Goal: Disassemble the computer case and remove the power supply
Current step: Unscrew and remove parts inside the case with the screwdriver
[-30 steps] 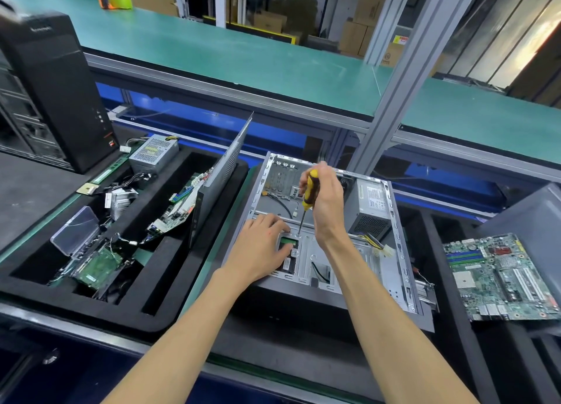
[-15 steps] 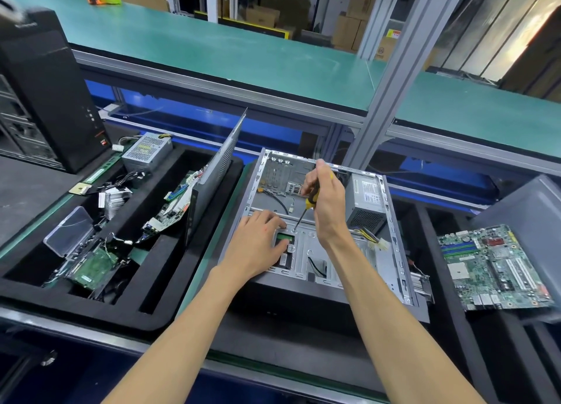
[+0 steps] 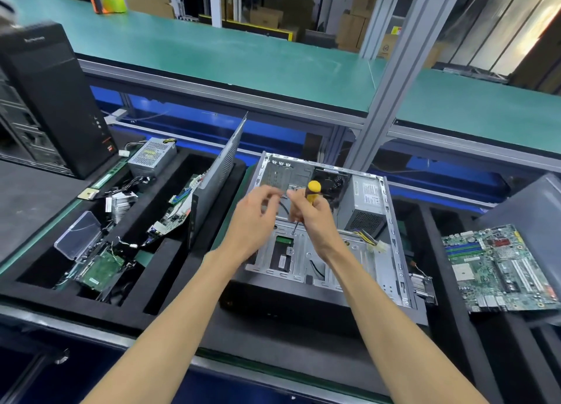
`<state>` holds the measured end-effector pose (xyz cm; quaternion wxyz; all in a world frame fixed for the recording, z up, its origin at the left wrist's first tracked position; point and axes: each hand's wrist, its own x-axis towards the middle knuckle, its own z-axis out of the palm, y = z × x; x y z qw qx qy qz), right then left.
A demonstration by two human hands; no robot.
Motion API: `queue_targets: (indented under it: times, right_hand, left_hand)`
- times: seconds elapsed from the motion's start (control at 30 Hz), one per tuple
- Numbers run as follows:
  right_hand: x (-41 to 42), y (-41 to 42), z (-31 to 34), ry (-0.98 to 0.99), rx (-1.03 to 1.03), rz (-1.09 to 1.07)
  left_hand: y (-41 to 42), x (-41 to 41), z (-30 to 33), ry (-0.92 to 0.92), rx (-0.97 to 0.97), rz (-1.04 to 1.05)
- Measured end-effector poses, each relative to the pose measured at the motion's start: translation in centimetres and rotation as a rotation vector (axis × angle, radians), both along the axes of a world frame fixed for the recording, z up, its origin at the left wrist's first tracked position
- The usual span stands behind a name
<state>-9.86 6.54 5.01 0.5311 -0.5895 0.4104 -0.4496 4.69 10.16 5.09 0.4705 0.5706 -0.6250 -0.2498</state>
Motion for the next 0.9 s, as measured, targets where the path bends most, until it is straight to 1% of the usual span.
queue_targets:
  times: [0.07,0.1,0.17,0.23,0.3,0.33,0.4,0.43,0.47,0.5,0.53,0.6,0.73,0.8,0.9]
  right_hand:
    - [0.0,0.2,-0.4,-0.009,0.029,0.015]
    - [0.0,0.2,-0.5,-0.002,0.027,0.032]
    - [0.0,0.1,-0.6,0.024,0.006,0.058]
    - [0.1,0.2,-0.7,0.053,-0.045,0.073]
    - [0.0,0.1,-0.7,0.159,-0.101,0.085]
    - [-0.3,-0.1,-0.8,0.211,-0.145,0.105]
    - [-1.3,-0.6,-1.5,0.351,-0.276,0.159]
    - [-1.9,-0.8,-2.2,0.467,-0.345,0.18]
    - [-2.6,-1.0,-2.9,0.579,-0.378,0.194]
    - [-3.2,-1.1,-3.6,0.648,-0.379,0.197]
    - [-3.6,-1.0,-4.3,0.664,-0.366,0.189]
    - [-3.9,-0.7,-5.1,0.63,-0.35,0.167]
    - [-3.9,-1.1,-5.5,0.638,-0.369,0.179]
    - [-3.9,-1.3,-5.8,0.64,-0.375,0.178]
    - [-3.9,-1.3,-5.9,0.608,-0.397,0.155]
  left_hand:
    - [0.1,-0.4,2.8,0.024,-0.117,-0.066]
    - [0.3,-0.7,4.0,-0.013,-0.174,-0.125]
    - [0.7,-1.2,5.7,-0.155,-0.241,-0.247]
    - [0.9,-1.6,6.7,-0.346,-0.273,-0.322]
    - [0.8,-1.8,7.3,-0.527,-0.272,-0.311]
    - [0.7,-1.7,7.6,-0.572,-0.266,-0.293]
    - [0.5,-1.6,8.1,-0.624,-0.256,-0.26]
    - [0.4,-1.7,8.4,-0.651,-0.244,-0.246]
    - [0.2,-1.8,8.7,-0.677,-0.228,-0.23]
    - [0.0,-2.0,8.8,-0.698,-0.205,-0.209]
    - [-0.2,-2.2,9.0,-0.716,-0.177,-0.181]
    - [-0.5,-3.0,9.1,-0.769,-0.124,-0.117]
    - [-0.6,-4.2,9.2,-1.027,-0.131,-0.037]
    - [-0.4,-4.3,9.2,-1.113,-0.129,-0.09]
    - [0.4,-3.9,9.5,-1.211,-0.043,-0.319]
